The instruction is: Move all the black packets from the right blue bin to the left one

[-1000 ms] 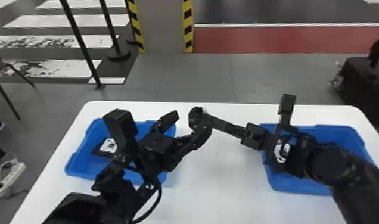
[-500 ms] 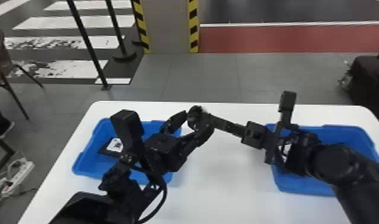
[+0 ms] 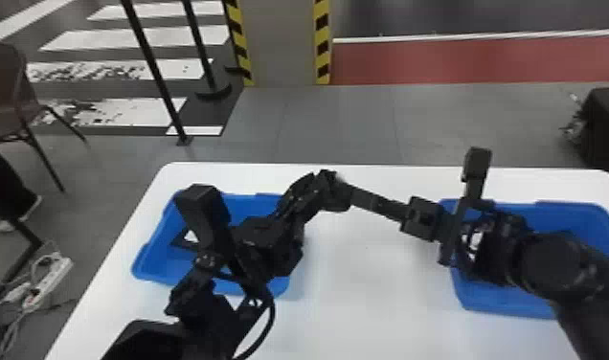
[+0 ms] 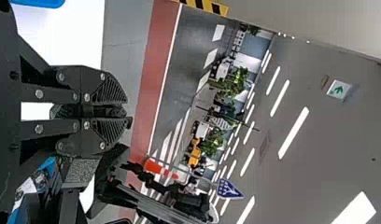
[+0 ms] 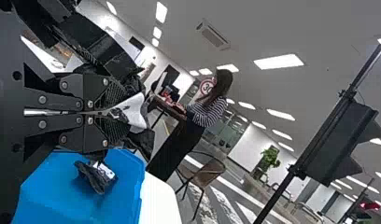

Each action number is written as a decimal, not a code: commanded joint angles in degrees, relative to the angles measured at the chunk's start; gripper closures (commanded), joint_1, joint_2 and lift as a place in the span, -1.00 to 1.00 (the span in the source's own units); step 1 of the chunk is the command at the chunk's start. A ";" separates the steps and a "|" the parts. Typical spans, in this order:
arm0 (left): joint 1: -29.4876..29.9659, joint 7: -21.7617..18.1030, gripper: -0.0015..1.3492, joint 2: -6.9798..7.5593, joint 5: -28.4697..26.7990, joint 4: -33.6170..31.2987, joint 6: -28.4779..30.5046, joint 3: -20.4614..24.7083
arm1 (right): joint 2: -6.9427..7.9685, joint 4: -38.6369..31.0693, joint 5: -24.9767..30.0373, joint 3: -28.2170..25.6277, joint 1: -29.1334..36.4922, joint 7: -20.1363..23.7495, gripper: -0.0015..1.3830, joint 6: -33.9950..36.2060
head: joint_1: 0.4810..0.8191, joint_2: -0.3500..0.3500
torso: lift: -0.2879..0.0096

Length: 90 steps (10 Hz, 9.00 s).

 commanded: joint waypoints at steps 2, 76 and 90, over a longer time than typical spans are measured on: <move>0.21 -0.02 0.81 0.01 0.99 0.00 0.45 -0.13 | 0.02 0.43 -0.11 -0.02 -0.39 -0.18 0.69 -0.76 | 0.27 0.39 | 0.20; -2.74 2.44 0.82 -0.17 7.23 8.44 -13.19 1.71 | 0.37 -3.23 11.85 9.21 0.74 1.49 0.26 -14.68 | 0.27 0.65 | 0.20; -0.91 6.05 -0.71 -0.17 -4.72 23.49 -31.19 7.69 | -0.95 -43.45 26.88 -14.87 38.14 -40.60 -0.56 -16.51 | 0.27 0.06 | 0.20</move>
